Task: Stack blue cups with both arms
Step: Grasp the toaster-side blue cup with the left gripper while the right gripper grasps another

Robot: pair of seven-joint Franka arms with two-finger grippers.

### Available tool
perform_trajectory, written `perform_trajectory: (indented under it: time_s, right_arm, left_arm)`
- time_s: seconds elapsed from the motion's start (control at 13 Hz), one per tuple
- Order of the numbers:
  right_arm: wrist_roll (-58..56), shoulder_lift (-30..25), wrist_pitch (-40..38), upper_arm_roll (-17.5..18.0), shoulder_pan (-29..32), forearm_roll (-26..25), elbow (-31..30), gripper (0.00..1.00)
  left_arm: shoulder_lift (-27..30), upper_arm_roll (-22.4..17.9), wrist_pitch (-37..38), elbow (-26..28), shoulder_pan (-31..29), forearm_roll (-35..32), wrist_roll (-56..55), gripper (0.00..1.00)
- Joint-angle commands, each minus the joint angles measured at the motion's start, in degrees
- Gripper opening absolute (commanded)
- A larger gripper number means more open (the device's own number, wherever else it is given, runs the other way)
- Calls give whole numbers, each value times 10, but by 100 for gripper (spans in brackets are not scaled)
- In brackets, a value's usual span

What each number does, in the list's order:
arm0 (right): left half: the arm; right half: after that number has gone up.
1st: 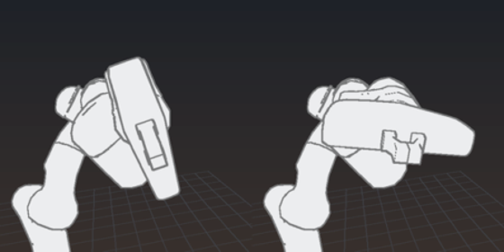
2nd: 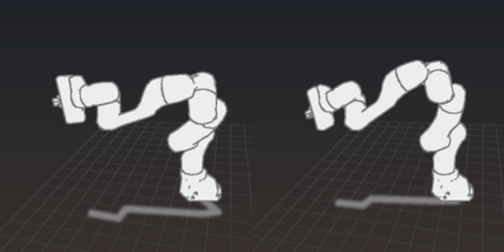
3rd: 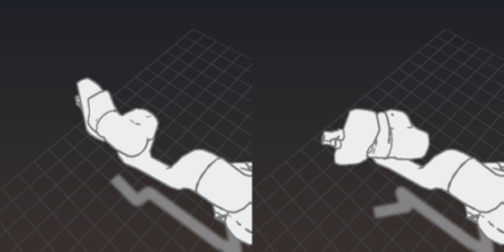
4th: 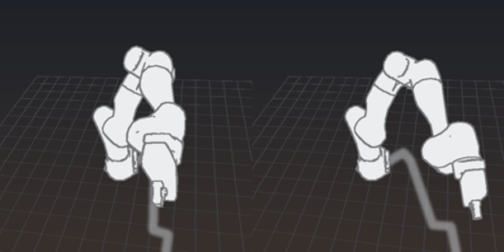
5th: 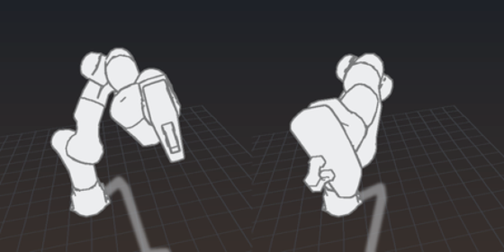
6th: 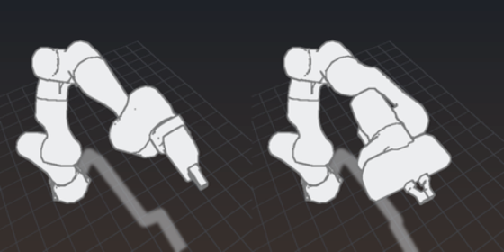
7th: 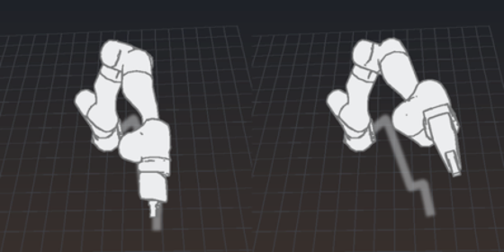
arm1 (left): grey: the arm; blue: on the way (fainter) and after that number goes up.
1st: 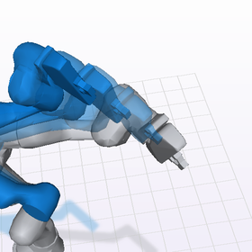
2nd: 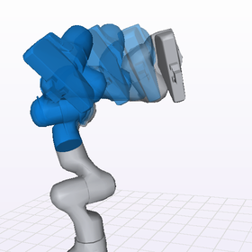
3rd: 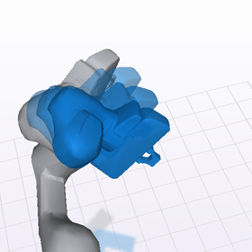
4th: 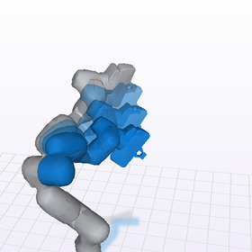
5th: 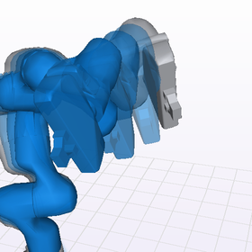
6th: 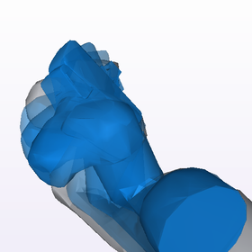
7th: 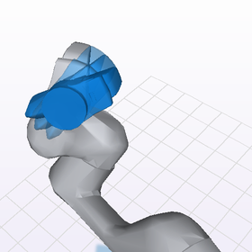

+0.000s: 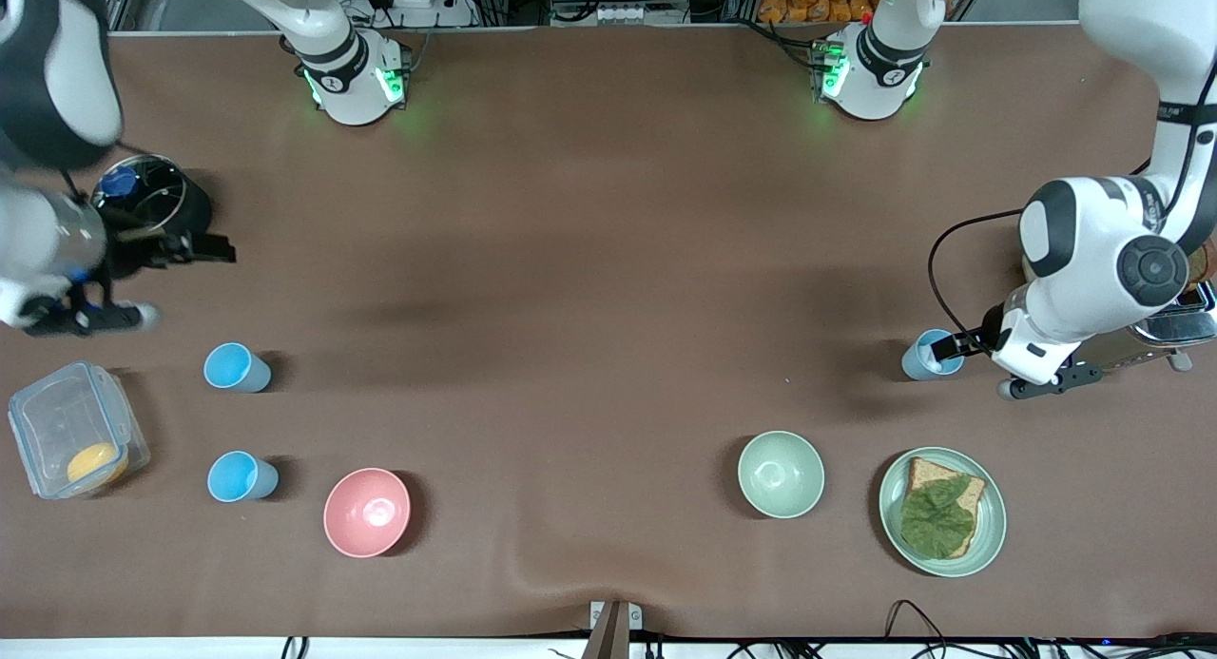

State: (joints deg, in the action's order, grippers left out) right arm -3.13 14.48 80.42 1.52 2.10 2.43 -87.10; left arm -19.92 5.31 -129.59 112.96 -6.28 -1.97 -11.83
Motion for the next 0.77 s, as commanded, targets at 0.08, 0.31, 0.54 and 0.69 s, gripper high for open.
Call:
perform_trajectory:
  time_s: [0.08, 0.31, 0.54, 0.69]
  right_arm:
    - [-5, 48, -22, 0, 48, 0, 28, 100]
    - [-27, 101, 21, 0, 76, -6, 29, 100]
    - [-41, 122, 113, 0, 87, -34, 17, 100]
    - [-42, 141, 133, 0, 98, -42, 17, 100]
  left_arm:
    - [-14, 4, -9, 3, -30, -10, 34, 81]
    - [-28, 4, -14, 2, -31, -9, 33, 66]
    - [-36, 5, -21, 0, -29, -6, 31, 64]
    - [-47, 6, -23, -4, -28, -6, 32, 63]
